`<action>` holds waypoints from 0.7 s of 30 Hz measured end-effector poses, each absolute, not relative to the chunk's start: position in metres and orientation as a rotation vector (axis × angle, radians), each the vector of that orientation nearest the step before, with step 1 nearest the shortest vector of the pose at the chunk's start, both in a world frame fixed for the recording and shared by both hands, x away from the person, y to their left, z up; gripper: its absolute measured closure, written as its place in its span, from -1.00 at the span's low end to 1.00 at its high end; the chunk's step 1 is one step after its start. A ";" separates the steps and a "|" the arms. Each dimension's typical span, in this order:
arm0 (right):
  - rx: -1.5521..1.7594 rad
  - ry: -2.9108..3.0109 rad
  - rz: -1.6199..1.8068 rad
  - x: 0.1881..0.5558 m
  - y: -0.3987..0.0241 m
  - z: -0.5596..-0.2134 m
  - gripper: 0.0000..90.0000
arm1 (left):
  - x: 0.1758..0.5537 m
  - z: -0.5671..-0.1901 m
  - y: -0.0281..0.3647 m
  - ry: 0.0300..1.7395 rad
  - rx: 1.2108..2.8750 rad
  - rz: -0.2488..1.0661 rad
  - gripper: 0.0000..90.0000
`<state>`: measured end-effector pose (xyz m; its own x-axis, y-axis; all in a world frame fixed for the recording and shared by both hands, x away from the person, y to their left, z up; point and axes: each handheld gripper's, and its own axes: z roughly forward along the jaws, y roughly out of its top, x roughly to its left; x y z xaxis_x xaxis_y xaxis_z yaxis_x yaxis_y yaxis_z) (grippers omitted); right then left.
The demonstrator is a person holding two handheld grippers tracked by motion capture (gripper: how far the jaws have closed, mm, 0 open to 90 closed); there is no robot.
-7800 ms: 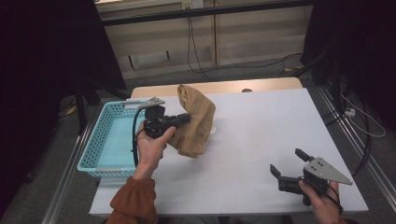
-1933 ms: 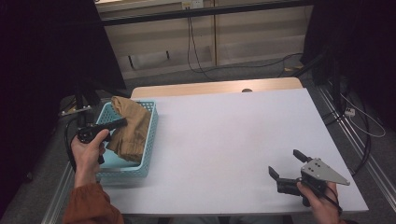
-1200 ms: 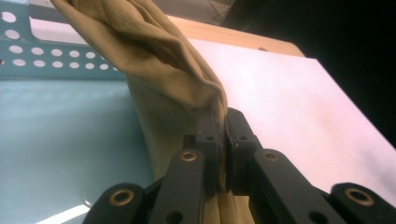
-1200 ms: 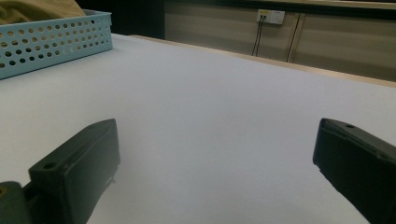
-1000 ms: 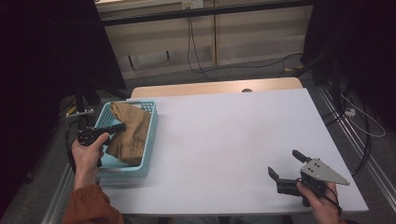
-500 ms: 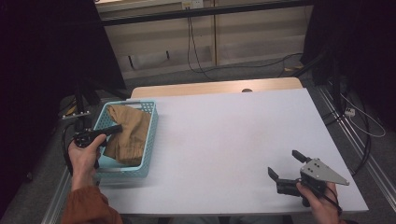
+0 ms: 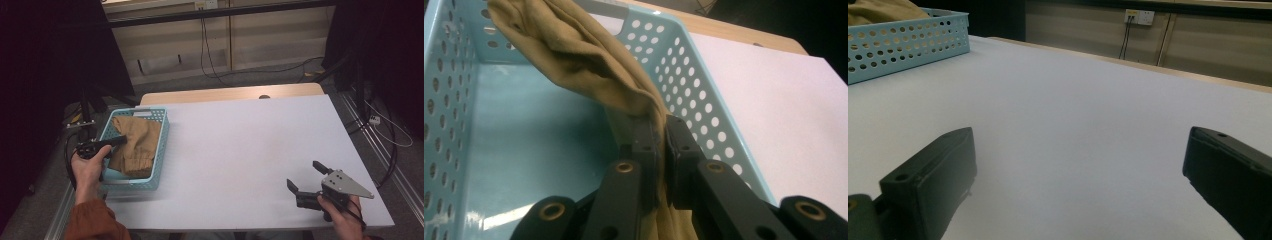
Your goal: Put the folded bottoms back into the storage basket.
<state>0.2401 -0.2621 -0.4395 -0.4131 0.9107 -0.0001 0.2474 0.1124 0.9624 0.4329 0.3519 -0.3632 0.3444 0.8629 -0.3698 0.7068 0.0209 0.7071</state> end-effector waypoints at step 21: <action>1.128 1.760 1.330 0.240 -0.262 -0.440 -0.98 | 0.442 -0.378 0.352 1.484 1.788 0.303 0.88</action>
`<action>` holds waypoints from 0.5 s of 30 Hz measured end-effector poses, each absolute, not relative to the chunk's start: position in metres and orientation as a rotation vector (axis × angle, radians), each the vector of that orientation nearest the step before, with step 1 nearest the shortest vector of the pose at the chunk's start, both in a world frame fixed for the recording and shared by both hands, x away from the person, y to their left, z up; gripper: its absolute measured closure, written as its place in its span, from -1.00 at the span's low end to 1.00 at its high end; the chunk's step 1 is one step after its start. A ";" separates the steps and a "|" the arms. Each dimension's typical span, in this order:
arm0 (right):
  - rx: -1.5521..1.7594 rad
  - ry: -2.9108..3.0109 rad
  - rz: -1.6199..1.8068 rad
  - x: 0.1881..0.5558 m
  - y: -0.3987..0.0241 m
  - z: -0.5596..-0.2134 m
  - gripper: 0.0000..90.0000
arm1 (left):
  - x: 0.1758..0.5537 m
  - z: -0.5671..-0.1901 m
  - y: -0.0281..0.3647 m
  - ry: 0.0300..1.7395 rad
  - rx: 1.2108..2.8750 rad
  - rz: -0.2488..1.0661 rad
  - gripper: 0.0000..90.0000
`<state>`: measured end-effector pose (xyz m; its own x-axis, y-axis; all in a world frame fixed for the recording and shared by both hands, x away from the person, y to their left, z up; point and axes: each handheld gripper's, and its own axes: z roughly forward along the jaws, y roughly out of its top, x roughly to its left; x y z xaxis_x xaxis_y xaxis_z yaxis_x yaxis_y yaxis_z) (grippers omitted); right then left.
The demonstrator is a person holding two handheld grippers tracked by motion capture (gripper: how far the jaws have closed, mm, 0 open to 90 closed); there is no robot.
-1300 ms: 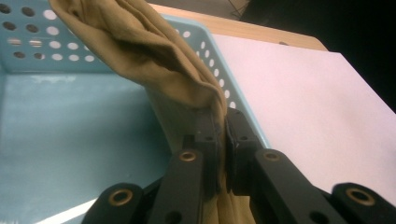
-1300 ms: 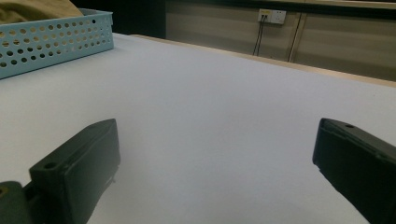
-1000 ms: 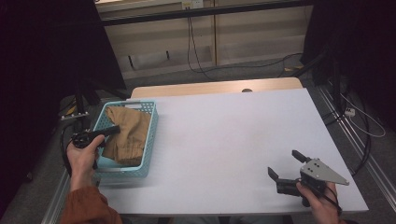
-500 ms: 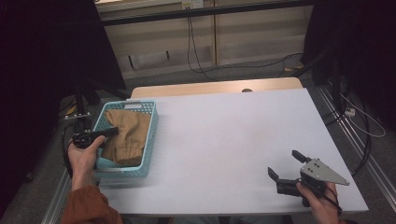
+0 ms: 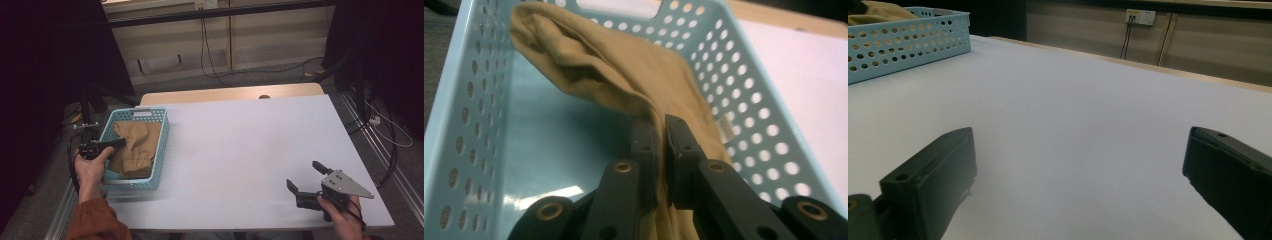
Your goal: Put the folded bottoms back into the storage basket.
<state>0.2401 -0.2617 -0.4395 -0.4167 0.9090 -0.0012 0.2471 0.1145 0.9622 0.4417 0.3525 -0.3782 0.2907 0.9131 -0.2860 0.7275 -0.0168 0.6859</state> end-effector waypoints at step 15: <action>1.127 1.762 1.325 0.240 -0.261 -0.440 -0.98 | 0.452 -0.384 0.352 1.527 1.825 0.343 0.87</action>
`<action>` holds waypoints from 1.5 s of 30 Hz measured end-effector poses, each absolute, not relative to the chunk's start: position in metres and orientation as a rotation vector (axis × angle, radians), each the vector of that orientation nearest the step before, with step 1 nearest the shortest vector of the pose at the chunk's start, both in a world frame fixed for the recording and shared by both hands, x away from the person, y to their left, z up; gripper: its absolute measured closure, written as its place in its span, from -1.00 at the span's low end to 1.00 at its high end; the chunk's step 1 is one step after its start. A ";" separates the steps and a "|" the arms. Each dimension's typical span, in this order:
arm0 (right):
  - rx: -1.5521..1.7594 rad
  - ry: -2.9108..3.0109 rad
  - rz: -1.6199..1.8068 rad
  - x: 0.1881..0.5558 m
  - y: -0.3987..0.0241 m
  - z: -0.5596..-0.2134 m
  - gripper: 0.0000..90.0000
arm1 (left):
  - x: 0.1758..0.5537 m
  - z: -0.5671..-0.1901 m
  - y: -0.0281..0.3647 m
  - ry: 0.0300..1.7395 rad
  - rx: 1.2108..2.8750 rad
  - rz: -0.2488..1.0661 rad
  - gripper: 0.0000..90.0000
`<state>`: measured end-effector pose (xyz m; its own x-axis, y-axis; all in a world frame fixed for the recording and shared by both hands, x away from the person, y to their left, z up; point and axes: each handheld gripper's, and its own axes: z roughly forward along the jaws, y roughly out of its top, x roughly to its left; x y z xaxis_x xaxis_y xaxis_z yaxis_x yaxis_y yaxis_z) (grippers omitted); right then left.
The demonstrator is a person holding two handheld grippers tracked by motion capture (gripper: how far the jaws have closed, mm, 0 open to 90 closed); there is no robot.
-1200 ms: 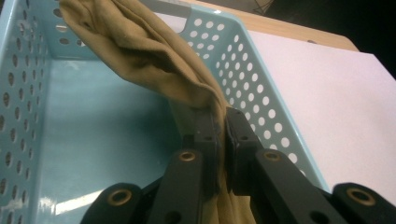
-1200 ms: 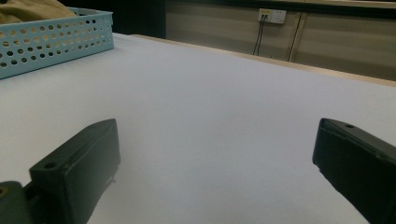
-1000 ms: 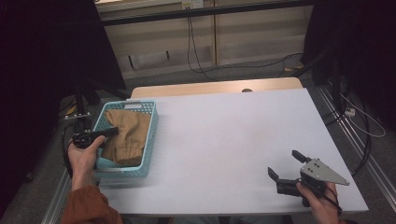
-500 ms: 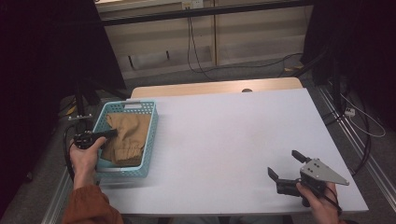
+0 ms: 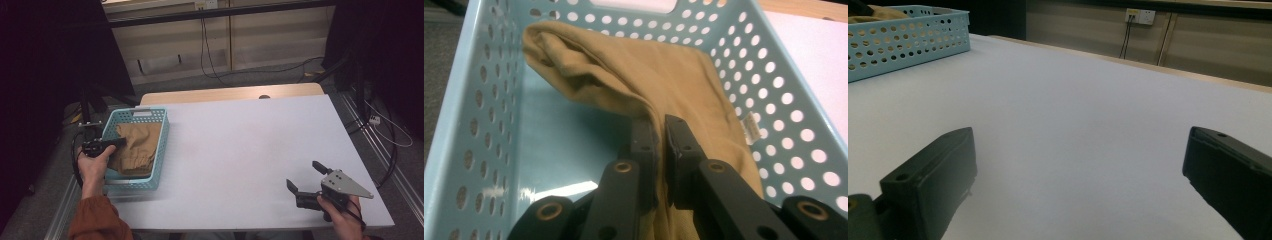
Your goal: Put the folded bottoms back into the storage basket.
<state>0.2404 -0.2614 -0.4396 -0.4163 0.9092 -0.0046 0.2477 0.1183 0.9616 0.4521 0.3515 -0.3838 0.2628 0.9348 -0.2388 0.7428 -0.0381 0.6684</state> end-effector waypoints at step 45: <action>1.128 1.754 1.317 0.241 -0.263 -0.439 -0.98 | 0.475 -0.416 0.361 1.726 1.924 0.351 0.77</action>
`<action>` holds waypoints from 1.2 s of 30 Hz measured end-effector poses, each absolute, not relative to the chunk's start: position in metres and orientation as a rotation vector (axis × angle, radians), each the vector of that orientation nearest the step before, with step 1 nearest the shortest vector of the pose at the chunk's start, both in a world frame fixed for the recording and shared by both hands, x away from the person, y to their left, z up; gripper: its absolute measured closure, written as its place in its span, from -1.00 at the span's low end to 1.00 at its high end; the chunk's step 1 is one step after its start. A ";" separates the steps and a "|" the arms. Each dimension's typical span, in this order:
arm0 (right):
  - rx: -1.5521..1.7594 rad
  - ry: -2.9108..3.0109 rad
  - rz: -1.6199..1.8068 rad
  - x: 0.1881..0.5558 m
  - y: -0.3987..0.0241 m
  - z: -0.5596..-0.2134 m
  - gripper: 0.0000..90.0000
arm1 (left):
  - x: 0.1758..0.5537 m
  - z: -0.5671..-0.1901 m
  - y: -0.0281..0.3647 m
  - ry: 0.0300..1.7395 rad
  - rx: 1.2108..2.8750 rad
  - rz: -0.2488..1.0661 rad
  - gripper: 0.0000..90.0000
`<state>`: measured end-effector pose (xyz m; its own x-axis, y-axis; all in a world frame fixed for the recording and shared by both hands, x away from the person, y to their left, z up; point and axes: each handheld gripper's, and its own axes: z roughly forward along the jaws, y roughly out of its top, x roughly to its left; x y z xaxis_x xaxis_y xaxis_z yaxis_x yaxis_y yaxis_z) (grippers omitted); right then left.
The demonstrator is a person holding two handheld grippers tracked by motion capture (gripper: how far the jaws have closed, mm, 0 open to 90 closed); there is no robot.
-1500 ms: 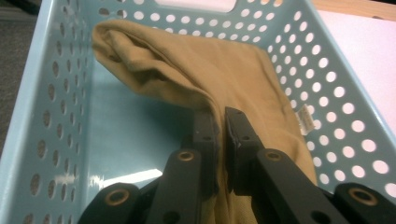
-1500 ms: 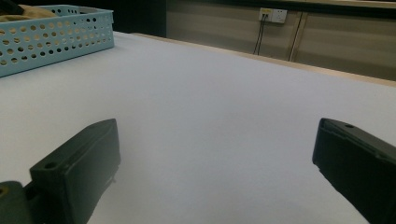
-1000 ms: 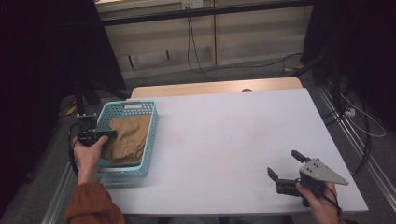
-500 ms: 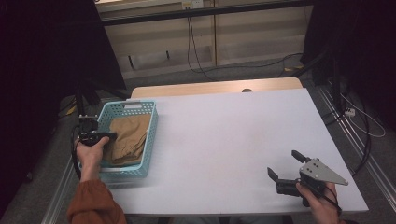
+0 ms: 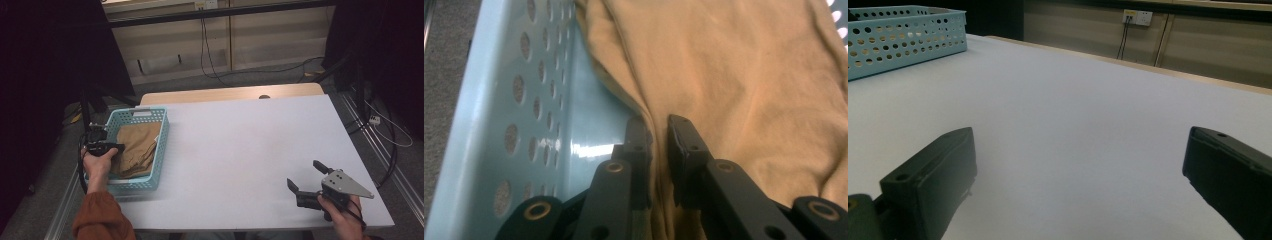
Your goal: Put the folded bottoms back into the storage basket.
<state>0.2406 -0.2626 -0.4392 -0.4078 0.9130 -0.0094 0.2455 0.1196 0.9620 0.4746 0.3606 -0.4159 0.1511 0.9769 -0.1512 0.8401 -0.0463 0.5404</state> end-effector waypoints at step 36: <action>1.122 1.758 1.325 0.242 -0.263 -0.440 -0.98 | 0.454 -0.386 0.351 1.511 1.837 0.515 -0.32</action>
